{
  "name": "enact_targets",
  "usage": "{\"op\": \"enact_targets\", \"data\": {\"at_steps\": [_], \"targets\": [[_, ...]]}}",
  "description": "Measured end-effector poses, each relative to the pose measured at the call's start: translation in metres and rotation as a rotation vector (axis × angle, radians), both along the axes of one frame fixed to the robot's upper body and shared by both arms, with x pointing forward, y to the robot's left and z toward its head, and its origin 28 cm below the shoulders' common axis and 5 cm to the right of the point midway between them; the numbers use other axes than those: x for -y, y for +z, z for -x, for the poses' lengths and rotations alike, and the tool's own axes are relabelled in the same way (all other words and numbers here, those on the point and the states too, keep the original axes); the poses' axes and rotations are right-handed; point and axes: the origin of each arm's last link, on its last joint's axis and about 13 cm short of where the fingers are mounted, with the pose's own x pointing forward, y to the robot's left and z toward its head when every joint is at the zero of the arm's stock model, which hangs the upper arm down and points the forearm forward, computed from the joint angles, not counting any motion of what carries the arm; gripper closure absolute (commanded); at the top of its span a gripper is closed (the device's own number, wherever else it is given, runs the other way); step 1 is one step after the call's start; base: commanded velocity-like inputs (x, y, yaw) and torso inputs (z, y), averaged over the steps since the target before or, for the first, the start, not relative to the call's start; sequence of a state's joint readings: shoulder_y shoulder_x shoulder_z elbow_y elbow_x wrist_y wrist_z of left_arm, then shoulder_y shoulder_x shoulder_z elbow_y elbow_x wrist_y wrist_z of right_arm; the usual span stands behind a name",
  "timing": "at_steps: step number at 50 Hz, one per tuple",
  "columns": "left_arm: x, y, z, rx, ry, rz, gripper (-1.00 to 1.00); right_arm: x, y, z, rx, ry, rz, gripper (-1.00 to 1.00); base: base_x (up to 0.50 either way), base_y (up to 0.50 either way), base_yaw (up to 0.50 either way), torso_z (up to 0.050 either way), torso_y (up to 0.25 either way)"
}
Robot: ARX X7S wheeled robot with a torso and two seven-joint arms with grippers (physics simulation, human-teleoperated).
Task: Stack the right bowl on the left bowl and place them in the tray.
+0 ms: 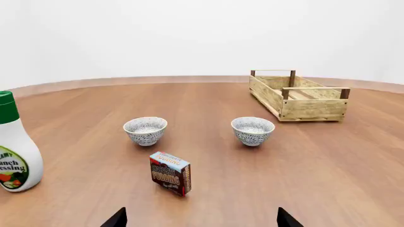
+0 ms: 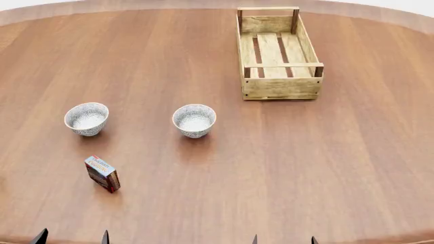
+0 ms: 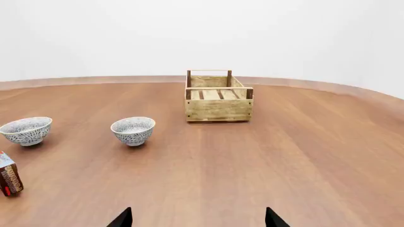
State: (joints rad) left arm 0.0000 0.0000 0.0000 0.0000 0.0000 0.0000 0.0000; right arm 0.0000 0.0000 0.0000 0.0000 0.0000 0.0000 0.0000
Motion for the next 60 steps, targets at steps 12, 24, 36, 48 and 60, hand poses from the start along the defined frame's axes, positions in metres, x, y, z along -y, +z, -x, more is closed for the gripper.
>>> {"op": "enact_targets", "data": {"at_steps": [12,24,36,48,60], "targets": [[-0.0005,-0.0005,-0.0009,-0.004,0.003,0.003,-1.0,-0.001,-0.0001,0.0002,-0.002,0.005,-0.003,-1.0,0.0,0.0,0.0,0.0,0.0],[-0.0008,-0.0018,-0.0016,-0.017,0.005,0.004,-1.0,-0.0018,-0.0008,0.0004,-0.007,0.008,-0.002,-1.0,0.0,0.0,0.0,0.0,0.0],[-0.0008,-0.002,-0.001,-0.018,0.006,0.006,-1.0,-0.0022,-0.0014,0.0011,-0.01,0.01,0.0,-1.0,0.0,0.0,0.0,0.0,0.0],[-0.0005,-0.0009,-0.0004,-0.017,-0.002,0.024,-1.0,-0.0021,-0.0014,0.0019,-0.01,0.01,-0.001,-1.0,0.0,0.0,0.0,0.043,0.0],[-0.0003,-0.0001,0.0,-0.016,-0.008,0.033,-1.0,-0.0022,-0.0013,0.0023,-0.008,0.012,-0.003,-1.0,0.0,0.0,0.0,0.05,0.0]]}}
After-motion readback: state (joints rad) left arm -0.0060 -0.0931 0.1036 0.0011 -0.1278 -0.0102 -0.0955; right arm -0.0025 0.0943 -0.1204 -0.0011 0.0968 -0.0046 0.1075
